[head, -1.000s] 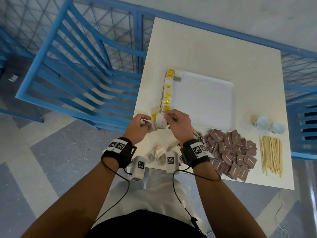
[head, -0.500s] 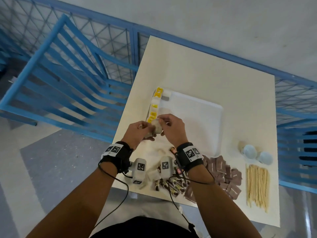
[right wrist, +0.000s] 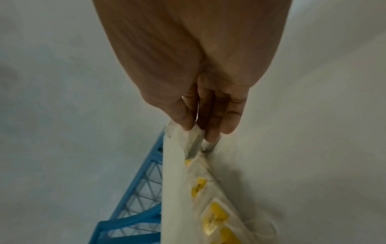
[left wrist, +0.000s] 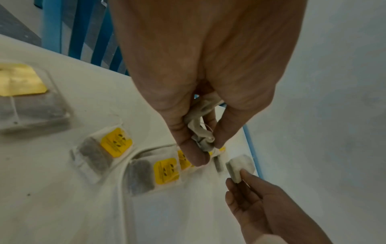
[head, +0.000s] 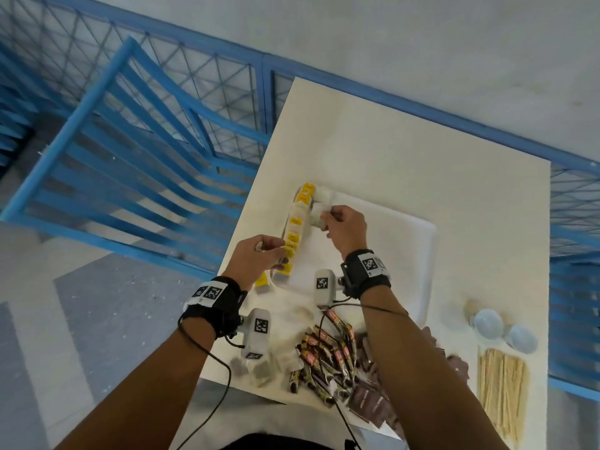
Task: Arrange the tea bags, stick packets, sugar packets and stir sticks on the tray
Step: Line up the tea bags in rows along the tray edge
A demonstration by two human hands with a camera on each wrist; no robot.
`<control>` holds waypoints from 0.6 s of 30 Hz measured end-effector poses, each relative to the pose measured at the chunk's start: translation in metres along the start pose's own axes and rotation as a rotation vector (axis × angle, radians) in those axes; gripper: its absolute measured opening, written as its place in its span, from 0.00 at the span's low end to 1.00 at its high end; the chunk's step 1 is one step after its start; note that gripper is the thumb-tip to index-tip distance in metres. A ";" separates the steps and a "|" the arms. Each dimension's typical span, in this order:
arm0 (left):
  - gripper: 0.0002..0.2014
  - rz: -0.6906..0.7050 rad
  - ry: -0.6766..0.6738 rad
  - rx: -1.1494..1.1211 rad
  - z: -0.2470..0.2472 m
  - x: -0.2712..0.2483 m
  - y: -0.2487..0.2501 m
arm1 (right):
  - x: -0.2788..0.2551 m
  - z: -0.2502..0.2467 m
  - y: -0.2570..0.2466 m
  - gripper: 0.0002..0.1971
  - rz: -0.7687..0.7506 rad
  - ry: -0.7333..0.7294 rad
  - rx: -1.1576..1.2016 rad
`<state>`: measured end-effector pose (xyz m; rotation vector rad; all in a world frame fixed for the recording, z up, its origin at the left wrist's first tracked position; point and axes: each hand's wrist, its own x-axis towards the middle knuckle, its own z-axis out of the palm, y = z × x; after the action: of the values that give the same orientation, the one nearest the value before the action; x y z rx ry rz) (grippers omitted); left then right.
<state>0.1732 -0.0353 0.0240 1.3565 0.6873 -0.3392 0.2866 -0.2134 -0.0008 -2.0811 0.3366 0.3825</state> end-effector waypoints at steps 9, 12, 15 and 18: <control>0.07 -0.041 0.020 0.028 -0.026 0.011 -0.008 | 0.030 0.021 0.000 0.08 0.068 0.135 -0.076; 0.07 -0.044 0.013 0.014 -0.026 0.013 -0.008 | 0.033 0.024 0.000 0.09 0.071 0.155 -0.057; 0.06 -0.041 0.005 0.005 -0.024 0.015 -0.007 | 0.034 0.026 0.000 0.10 0.076 0.169 -0.053; 0.06 -0.034 -0.002 0.003 -0.022 0.015 -0.005 | 0.034 0.026 0.000 0.11 0.108 0.195 -0.030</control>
<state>0.1763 -0.0127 0.0093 1.3486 0.7091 -0.3686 0.3145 -0.1936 -0.0271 -2.1406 0.5645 0.2496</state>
